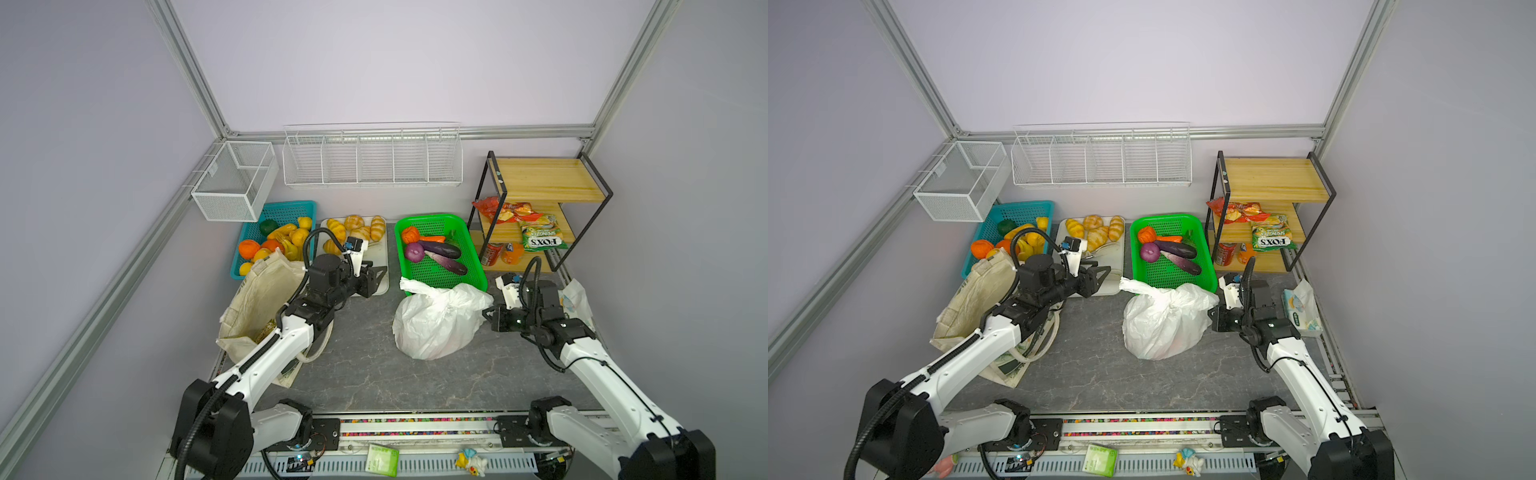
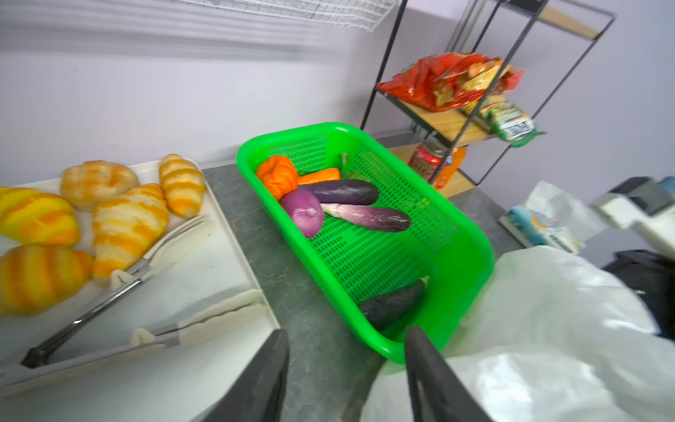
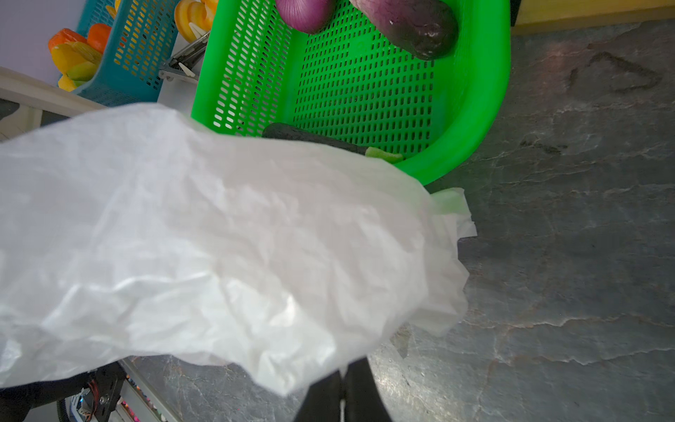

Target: Place the mixed food into the grocery bags and tie them

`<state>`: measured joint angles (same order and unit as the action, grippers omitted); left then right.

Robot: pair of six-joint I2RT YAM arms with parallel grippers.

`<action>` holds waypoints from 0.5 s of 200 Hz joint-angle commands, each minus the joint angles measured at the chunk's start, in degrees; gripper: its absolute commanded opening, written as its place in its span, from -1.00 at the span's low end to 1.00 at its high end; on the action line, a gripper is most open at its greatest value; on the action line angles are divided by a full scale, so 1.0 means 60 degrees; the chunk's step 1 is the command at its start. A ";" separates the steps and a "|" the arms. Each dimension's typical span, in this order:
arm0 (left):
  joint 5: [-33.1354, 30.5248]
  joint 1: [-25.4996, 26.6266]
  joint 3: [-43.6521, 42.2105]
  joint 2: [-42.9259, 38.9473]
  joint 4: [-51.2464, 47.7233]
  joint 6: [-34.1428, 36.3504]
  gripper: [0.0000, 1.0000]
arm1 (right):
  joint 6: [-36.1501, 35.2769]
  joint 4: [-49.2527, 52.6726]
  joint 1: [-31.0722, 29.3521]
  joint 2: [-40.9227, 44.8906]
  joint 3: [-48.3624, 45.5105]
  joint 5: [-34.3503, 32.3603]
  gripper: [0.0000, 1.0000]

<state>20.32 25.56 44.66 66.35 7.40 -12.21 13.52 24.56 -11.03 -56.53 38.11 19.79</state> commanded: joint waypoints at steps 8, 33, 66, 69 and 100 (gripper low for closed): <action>0.0336 0.0404 -0.0458 -0.1102 0.0608 -0.1992 0.40 | -0.0037 -0.0208 -0.0063 0.0018 0.0262 0.0078 -0.87; 0.0503 0.0789 -0.0896 -0.1726 0.1010 -0.2527 0.71 | -0.0023 -0.0269 -0.0359 -0.0026 0.0280 0.0014 -0.88; 0.0405 0.1442 -0.0606 -0.1073 0.1307 -0.2653 0.91 | -0.0054 -0.0288 -0.0491 -0.0099 0.0408 -0.0046 -0.88; 0.0360 0.1482 -0.0538 -0.0955 0.1287 -0.2609 0.91 | -0.0048 -0.0285 -0.0499 -0.0099 0.0423 -0.0047 -0.88; 0.0394 0.1659 -0.0131 0.0203 0.1594 -0.2618 0.84 | -0.0123 -0.0174 -0.0623 -0.0057 0.0534 -0.0210 -0.88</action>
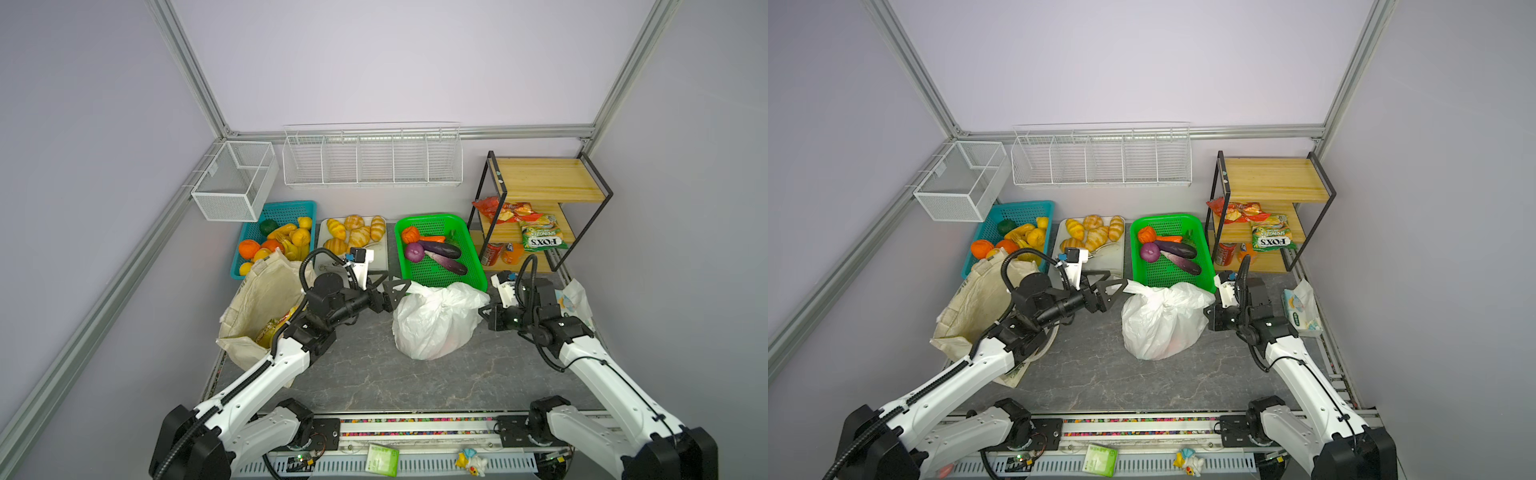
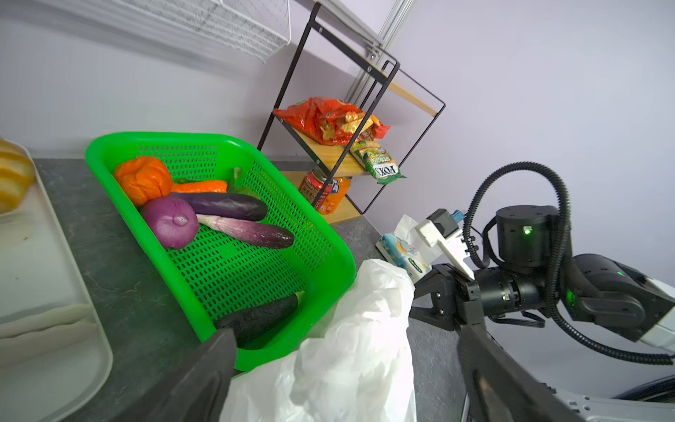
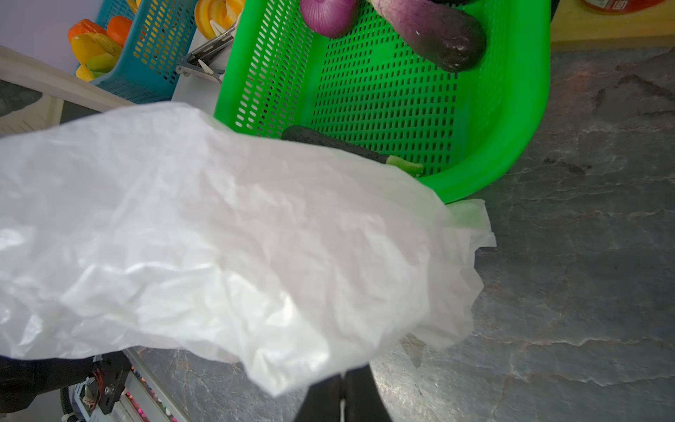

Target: Place the mixed food into the grocery bags and tie them

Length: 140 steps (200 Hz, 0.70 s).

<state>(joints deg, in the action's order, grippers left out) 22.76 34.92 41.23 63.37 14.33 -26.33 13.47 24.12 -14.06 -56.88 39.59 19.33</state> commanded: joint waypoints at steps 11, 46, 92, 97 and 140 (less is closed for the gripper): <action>-0.0026 0.0183 0.0393 0.0990 0.0894 -0.0450 0.71 | -0.0129 -0.0047 -0.0134 0.0069 0.0278 -0.0250 -0.88; -0.0066 0.0245 0.0320 0.1656 0.2185 -0.0800 -0.62 | -0.0123 0.0030 -0.0144 0.0135 0.0047 -0.0434 -0.88; -0.2068 0.0107 -0.0090 0.1242 0.0350 0.0435 -1.00 | 0.0055 0.0652 0.0630 0.0613 -0.0251 -0.1334 -0.88; -0.2449 0.0077 -0.0122 0.1155 0.0000 0.0651 -1.00 | 0.0087 0.0653 0.0786 0.0659 -0.0314 -0.1347 -0.88; -0.4407 -0.0215 -0.0563 0.0949 -0.1147 0.1267 -1.00 | 0.0656 -0.0119 0.1509 0.0709 -0.1144 -0.1159 -0.88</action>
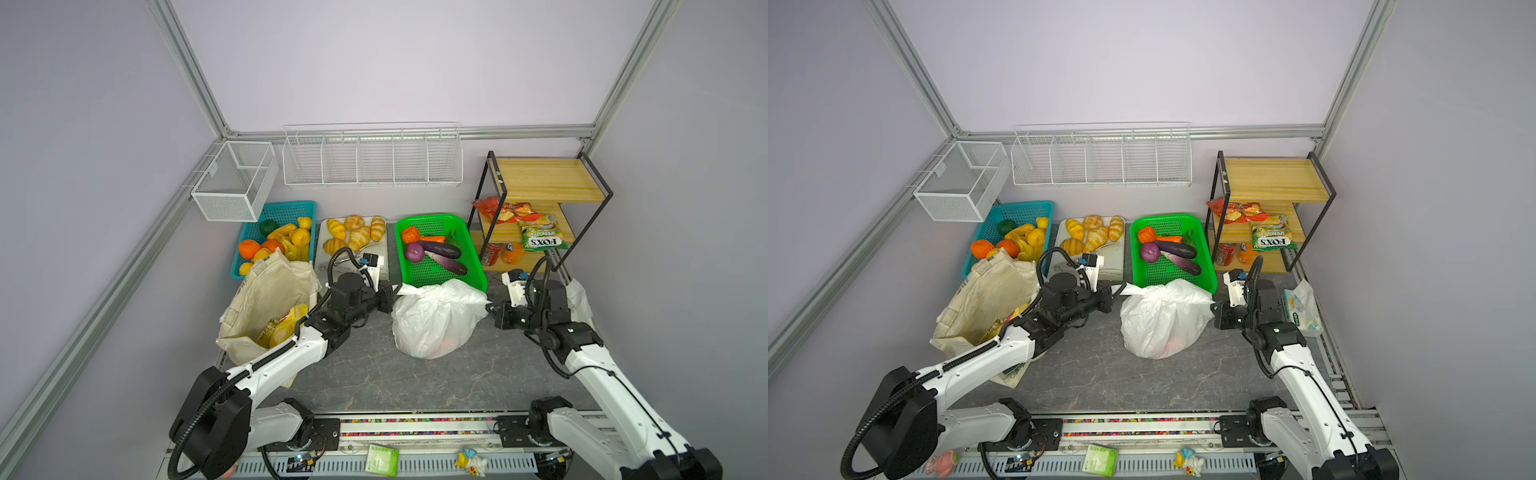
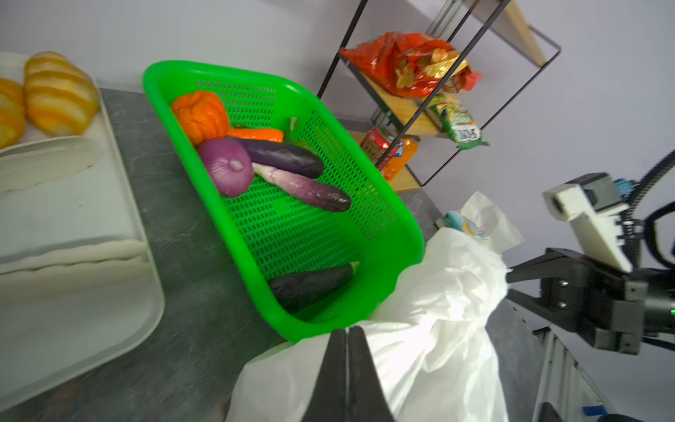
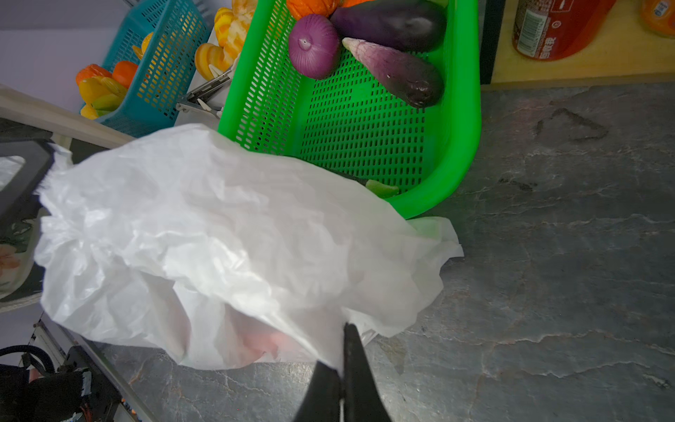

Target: Place the mixed food into the grocery bags and tie them

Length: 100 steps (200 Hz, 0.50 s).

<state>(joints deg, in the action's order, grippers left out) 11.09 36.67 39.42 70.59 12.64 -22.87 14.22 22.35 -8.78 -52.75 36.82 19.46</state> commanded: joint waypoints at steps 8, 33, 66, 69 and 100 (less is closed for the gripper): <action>-0.2659 -0.0554 -0.0311 -0.0202 -0.0915 0.0770 -1.00 | 0.0698 -0.0029 0.0765 0.0109 -0.0872 -0.1116 -0.88; -0.3092 -0.0783 -0.0479 -0.0058 -0.0959 0.0900 -1.00 | 0.0970 -0.0325 0.1507 0.0202 -0.1293 -0.0512 -0.88; -0.3407 -0.1009 -0.0652 0.0216 -0.0801 0.1009 -1.00 | 0.1306 -0.0750 0.2349 0.0106 -0.1660 0.0290 -0.88; -0.3360 -0.1013 -0.0652 0.0241 -0.0801 0.1003 -1.00 | 0.1318 -0.0779 0.2368 0.0094 -0.1678 0.0323 -0.88; -0.0904 -0.0782 -0.0613 0.0130 0.0395 0.1019 -1.00 | 0.1057 -0.1213 0.1804 0.0297 -0.1475 0.0664 -0.88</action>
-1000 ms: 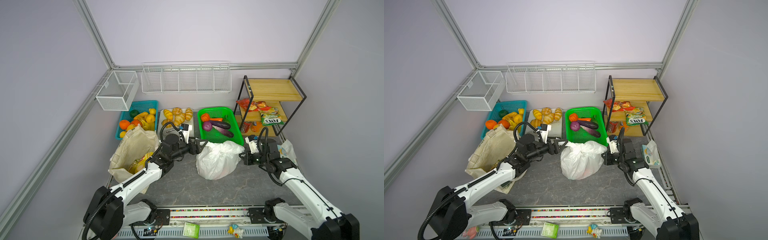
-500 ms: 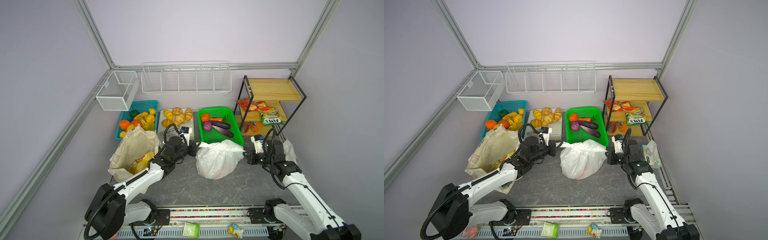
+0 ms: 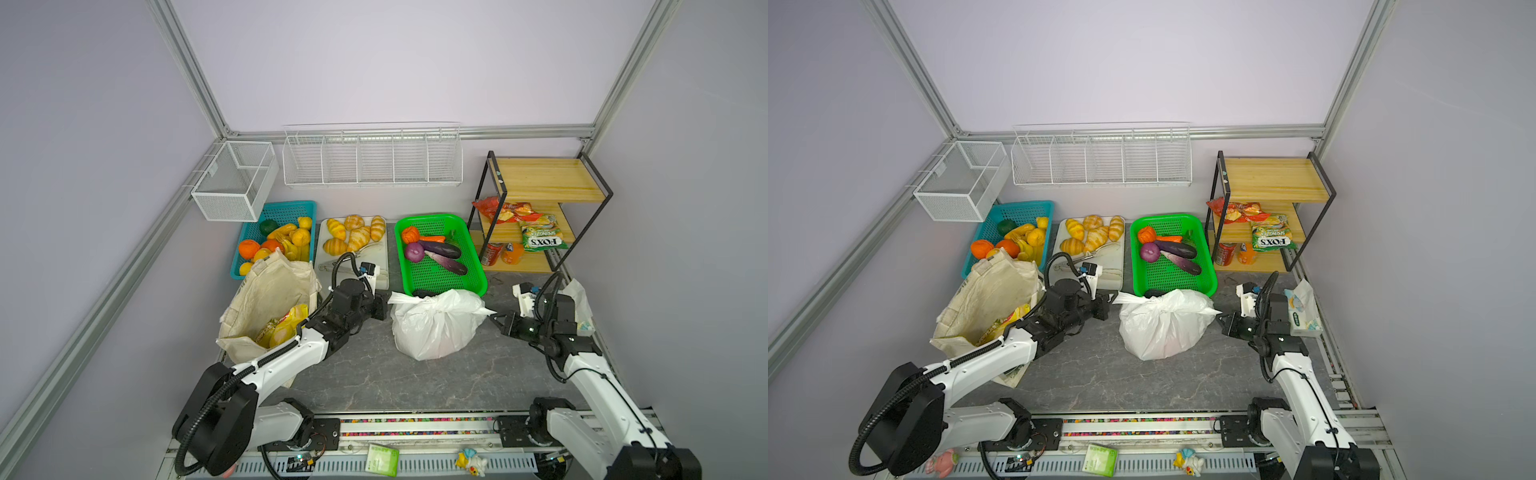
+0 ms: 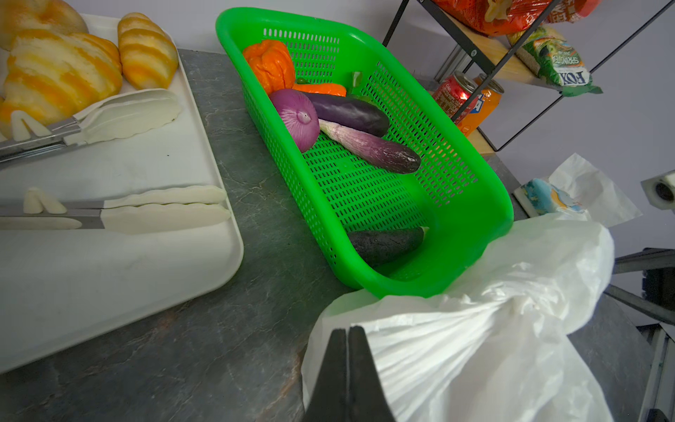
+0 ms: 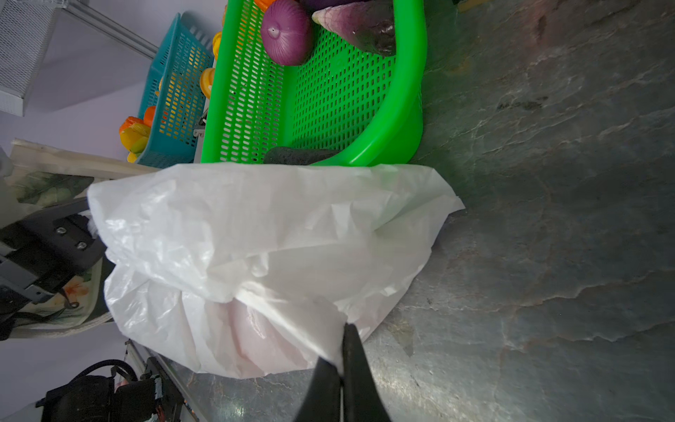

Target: Place the mixed food into the grocery bags and tie them

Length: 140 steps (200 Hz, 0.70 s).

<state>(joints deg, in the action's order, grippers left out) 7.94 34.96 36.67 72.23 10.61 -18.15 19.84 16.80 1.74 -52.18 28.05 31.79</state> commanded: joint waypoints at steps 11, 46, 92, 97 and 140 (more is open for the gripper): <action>0.0148 -0.0283 -0.0180 -0.0322 0.1373 0.0286 -0.43 | -0.0175 -0.0265 -0.0438 0.0535 0.0220 -0.1468 -0.71; -0.0327 -0.0081 0.0123 -0.1715 0.1012 0.0518 0.42 | -0.1179 0.0620 -0.1268 0.1660 0.1226 -0.2387 0.26; -0.1929 0.1606 0.1464 -0.2280 -0.1158 0.3377 0.65 | -0.1265 -0.0157 -0.1685 0.2554 0.1672 -0.2968 0.83; -0.1916 0.1850 0.1660 -0.2043 -0.1321 0.3799 0.66 | -0.1234 -0.0284 -0.1720 0.2500 0.1706 -0.3053 0.87; -0.1151 0.3126 0.3782 0.0744 -0.3163 0.6044 0.80 | -0.1250 -0.0348 -0.1725 0.2181 0.2399 -0.4592 0.96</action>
<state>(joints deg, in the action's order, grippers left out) -0.40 51.99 53.91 68.64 2.28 7.33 13.13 16.23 -8.40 -38.83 39.40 11.29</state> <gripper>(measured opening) 0.881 0.991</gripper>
